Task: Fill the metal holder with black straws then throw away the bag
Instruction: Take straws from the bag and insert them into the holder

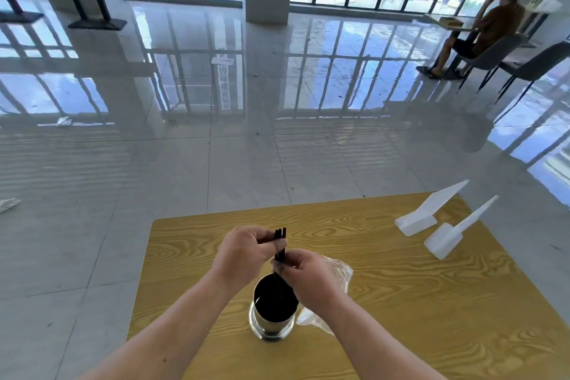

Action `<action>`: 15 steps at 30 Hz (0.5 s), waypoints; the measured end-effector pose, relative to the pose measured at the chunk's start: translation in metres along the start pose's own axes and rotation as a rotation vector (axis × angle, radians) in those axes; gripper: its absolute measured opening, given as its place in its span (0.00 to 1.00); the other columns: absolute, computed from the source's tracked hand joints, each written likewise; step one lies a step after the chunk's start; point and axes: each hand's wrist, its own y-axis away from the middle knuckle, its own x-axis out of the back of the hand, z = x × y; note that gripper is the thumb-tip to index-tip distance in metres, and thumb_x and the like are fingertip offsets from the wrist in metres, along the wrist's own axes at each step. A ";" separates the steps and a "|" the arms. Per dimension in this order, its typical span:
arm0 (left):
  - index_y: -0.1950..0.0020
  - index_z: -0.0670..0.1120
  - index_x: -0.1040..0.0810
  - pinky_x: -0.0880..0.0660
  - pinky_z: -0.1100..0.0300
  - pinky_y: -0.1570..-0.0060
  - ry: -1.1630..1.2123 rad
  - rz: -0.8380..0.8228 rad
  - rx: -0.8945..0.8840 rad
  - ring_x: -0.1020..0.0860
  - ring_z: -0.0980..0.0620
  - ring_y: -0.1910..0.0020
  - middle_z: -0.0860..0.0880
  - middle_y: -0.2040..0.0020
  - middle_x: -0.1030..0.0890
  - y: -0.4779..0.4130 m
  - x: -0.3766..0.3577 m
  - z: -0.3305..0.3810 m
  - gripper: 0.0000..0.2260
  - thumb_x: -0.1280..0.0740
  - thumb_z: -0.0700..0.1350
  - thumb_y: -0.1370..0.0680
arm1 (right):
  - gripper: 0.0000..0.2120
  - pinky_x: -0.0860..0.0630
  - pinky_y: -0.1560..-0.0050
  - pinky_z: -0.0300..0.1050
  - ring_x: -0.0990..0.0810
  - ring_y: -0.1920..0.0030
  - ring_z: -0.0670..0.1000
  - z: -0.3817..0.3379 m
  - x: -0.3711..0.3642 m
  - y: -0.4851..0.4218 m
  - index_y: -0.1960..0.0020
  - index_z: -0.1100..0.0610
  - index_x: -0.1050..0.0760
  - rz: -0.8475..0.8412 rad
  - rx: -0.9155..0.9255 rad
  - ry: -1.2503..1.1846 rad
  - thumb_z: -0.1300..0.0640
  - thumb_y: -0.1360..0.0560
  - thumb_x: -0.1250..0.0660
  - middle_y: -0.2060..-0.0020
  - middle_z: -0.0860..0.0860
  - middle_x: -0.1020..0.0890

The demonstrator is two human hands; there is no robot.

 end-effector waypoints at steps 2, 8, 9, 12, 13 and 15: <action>0.57 0.64 0.11 0.20 0.59 0.54 0.083 0.010 0.024 0.15 0.63 0.61 0.59 0.59 0.11 -0.004 -0.002 0.006 0.07 0.21 0.50 0.23 | 0.08 0.17 0.49 0.56 0.18 0.61 0.47 -0.004 0.007 -0.004 0.55 0.50 0.14 -0.052 0.013 -0.056 0.50 0.20 0.29 0.62 0.47 0.13; 0.56 0.49 0.10 0.16 0.44 0.52 0.268 0.003 0.133 0.16 0.49 0.63 0.46 0.60 0.11 -0.010 -0.008 0.016 0.04 0.22 0.46 0.22 | 0.07 0.14 0.45 0.58 0.12 0.53 0.56 -0.018 0.029 -0.013 0.48 0.53 0.11 -0.230 -0.012 -0.283 0.54 0.18 0.28 0.55 0.56 0.11; 0.56 0.48 0.10 0.17 0.45 0.55 0.289 -0.001 0.148 0.17 0.49 0.64 0.45 0.61 0.11 -0.010 -0.009 0.018 0.05 0.22 0.46 0.21 | 0.07 0.14 0.46 0.56 0.12 0.53 0.57 -0.020 0.033 -0.014 0.47 0.54 0.11 -0.257 -0.021 -0.322 0.54 0.18 0.29 0.54 0.57 0.11; 0.55 0.45 0.10 0.22 0.51 0.57 0.314 0.005 0.189 0.18 0.52 0.66 0.45 0.61 0.12 -0.010 -0.012 0.021 0.07 0.23 0.46 0.20 | 0.07 0.13 0.50 0.53 0.12 0.54 0.58 -0.025 0.041 -0.017 0.49 0.55 0.11 -0.300 -0.065 -0.438 0.55 0.18 0.28 0.54 0.59 0.11; 0.54 0.44 0.10 0.22 0.51 0.57 0.325 0.011 0.198 0.18 0.53 0.66 0.45 0.61 0.12 -0.011 -0.012 0.022 0.07 0.24 0.46 0.20 | 0.07 0.13 0.52 0.52 0.11 0.55 0.58 -0.025 0.043 -0.017 0.49 0.55 0.11 -0.304 -0.083 -0.469 0.55 0.18 0.28 0.54 0.59 0.11; 0.53 0.43 0.11 0.22 0.52 0.57 0.346 0.020 0.206 0.17 0.53 0.66 0.45 0.61 0.12 -0.012 -0.013 0.025 0.07 0.24 0.46 0.20 | 0.07 0.14 0.53 0.51 0.11 0.55 0.59 -0.026 0.045 -0.019 0.49 0.56 0.11 -0.313 -0.112 -0.519 0.56 0.19 0.28 0.54 0.59 0.11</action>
